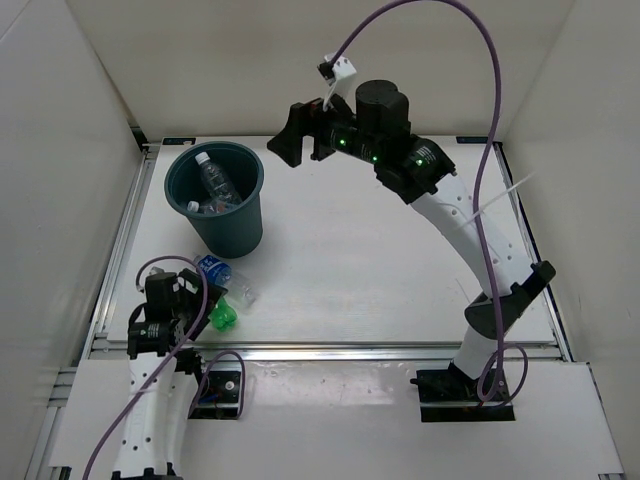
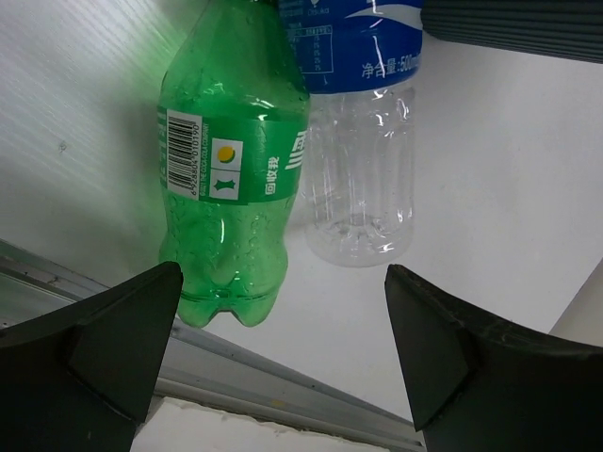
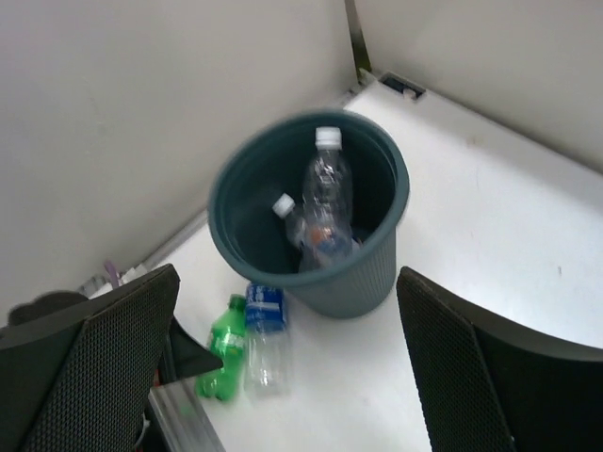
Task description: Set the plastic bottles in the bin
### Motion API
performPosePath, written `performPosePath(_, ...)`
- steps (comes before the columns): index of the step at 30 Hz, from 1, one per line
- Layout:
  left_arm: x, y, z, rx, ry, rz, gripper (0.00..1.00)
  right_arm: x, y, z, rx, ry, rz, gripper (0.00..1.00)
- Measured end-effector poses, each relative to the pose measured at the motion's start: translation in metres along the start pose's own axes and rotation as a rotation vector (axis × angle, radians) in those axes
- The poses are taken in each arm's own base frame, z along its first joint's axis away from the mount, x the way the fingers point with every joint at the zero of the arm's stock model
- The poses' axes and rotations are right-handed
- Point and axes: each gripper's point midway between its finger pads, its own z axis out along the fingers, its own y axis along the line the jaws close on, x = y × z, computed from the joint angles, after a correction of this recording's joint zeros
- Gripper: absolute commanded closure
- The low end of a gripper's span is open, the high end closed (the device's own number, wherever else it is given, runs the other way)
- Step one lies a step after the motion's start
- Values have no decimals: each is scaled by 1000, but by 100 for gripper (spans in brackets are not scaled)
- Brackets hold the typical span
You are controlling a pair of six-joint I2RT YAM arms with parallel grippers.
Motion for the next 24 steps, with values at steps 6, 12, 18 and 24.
performPosePath(6, 0, 5, 11, -50, 24, -5, 0, 27, -21, -2, 48, 88, 26, 0)
performPosePath(12, 7, 29, 31, -226, 113, -10, 0, 24, -29, -7, 65, 87, 39, 0)
performPosePath(18, 7, 35, 42, -272, 133, -8, 40, 24, -28, -16, 65, 96, 59, 0)
performPosePath(24, -2, 27, 38, -259, 99, -24, 45, 30, -36, -27, 88, 118, 74, 0)
